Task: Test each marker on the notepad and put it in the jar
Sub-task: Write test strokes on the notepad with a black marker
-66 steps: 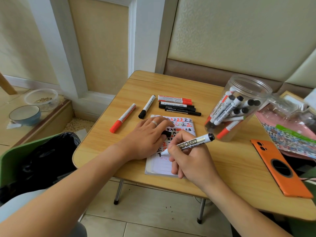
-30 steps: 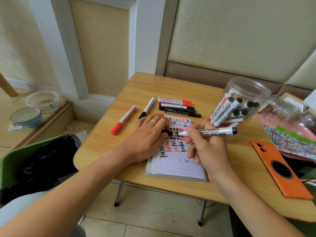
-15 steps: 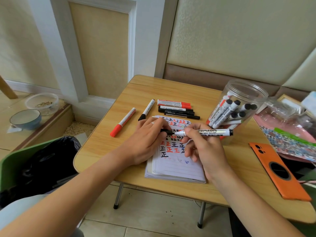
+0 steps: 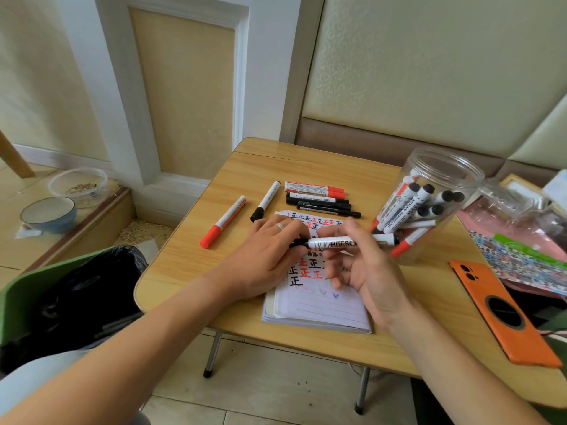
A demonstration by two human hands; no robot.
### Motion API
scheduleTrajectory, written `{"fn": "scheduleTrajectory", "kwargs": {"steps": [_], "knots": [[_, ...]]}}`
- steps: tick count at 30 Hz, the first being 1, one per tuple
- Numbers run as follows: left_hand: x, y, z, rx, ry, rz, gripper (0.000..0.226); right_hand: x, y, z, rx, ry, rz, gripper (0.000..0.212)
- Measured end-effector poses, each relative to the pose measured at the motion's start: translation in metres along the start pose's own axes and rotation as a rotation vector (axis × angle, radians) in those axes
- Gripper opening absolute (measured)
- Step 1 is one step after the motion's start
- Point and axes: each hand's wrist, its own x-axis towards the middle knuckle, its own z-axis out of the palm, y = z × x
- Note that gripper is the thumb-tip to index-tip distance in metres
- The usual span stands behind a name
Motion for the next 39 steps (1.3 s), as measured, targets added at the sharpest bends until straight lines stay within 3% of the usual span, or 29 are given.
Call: {"fn": "scheduleTrajectory", "kwargs": {"steps": [5, 8, 12, 17, 25, 39], "knots": [[0.001, 0.000, -0.001, 0.009, -0.009, -0.020, 0.023, 0.006, -0.008, -0.017, 0.074, 0.134, -0.010, 0.037], [0.001, 0.002, -0.002, -0.012, 0.015, 0.004, 0.022, 0.009, -0.011, -0.028, 0.023, 0.148, 0.002, 0.024], [0.001, 0.002, -0.004, -0.076, 0.050, 0.026, 0.019, 0.011, -0.009, -0.036, -0.184, 0.073, -0.043, 0.016], [0.001, -0.002, -0.002, -0.073, 0.004, 0.004, 0.033, 0.009, -0.009, -0.032, -0.392, -0.074, -0.136, 0.015], [0.003, -0.003, -0.005, -0.094, 0.090, 0.035, 0.030, 0.008, 0.004, -0.027, -0.415, -0.078, -0.177, 0.012], [0.003, -0.004, -0.003, -0.082, 0.068, -0.029, 0.030, 0.007, 0.008, -0.021, -0.414, -0.021, -0.204, 0.008]]}}
